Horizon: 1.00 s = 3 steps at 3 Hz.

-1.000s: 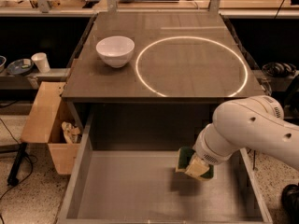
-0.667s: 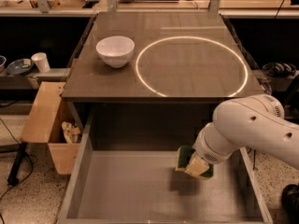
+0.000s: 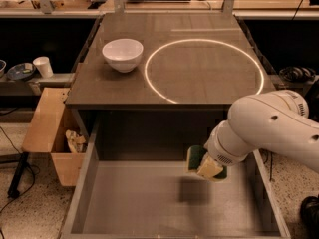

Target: Pick sponge from top drawer and place on counter

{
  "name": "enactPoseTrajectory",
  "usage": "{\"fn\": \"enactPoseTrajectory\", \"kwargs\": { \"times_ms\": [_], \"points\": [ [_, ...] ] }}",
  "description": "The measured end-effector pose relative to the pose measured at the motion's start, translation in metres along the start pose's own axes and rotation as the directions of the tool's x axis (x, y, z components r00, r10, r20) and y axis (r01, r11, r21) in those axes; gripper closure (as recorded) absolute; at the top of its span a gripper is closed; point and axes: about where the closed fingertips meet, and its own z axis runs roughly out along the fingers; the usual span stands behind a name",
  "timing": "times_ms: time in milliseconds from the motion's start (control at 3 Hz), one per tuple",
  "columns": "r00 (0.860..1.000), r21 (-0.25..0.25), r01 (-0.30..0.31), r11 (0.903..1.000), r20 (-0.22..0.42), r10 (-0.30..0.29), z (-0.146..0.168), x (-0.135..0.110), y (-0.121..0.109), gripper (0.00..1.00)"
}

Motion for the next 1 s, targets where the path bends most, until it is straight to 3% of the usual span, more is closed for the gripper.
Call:
{"fn": "enactPoseTrajectory", "kwargs": {
  "times_ms": [1000],
  "points": [
    [0.999,0.075,0.041,0.9963,0.031,-0.044,-0.049,-0.017,-0.013,1.0]
  ]
}}
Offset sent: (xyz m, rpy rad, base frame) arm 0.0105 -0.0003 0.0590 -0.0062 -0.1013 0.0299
